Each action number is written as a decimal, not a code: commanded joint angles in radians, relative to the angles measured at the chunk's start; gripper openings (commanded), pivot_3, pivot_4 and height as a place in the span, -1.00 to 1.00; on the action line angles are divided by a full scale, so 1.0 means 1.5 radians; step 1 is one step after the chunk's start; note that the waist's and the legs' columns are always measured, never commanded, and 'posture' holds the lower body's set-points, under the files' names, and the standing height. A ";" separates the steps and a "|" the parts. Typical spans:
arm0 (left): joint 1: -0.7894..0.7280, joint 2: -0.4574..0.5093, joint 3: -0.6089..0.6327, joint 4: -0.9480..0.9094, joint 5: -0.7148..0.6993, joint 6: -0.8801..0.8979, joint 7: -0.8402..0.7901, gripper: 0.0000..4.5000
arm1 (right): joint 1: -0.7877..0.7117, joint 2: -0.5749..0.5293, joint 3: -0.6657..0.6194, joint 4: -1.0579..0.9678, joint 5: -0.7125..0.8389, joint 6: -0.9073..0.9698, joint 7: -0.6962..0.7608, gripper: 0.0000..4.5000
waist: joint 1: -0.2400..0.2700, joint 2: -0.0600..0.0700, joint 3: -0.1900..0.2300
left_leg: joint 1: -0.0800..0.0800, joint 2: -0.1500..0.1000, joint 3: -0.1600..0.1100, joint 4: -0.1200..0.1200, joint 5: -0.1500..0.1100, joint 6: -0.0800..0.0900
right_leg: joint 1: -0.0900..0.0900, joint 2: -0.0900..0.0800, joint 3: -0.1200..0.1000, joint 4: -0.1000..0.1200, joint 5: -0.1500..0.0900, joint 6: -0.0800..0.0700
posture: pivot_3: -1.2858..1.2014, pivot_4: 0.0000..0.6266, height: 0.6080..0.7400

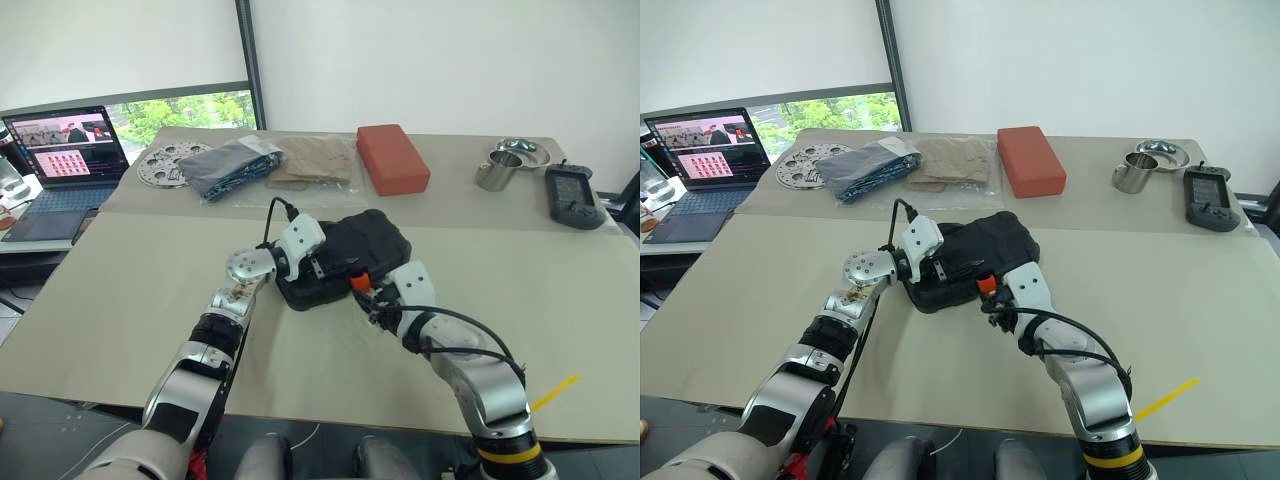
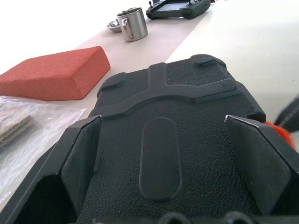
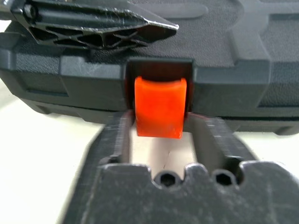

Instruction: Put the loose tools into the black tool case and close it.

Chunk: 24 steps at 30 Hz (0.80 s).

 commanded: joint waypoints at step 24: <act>0.027 -0.004 -0.023 0.049 0.026 0.015 -0.004 1.00 | 0.001 -0.026 0.003 -0.052 0.025 0.024 0.002 -0.98 | 0.001 -0.003 -0.001 | 0.000 0.000 0.000 -0.001 0.000 0.000 | 0.000 0.000 0.000 -0.001 0.000 0.000 | 0.03 -0.52 1.00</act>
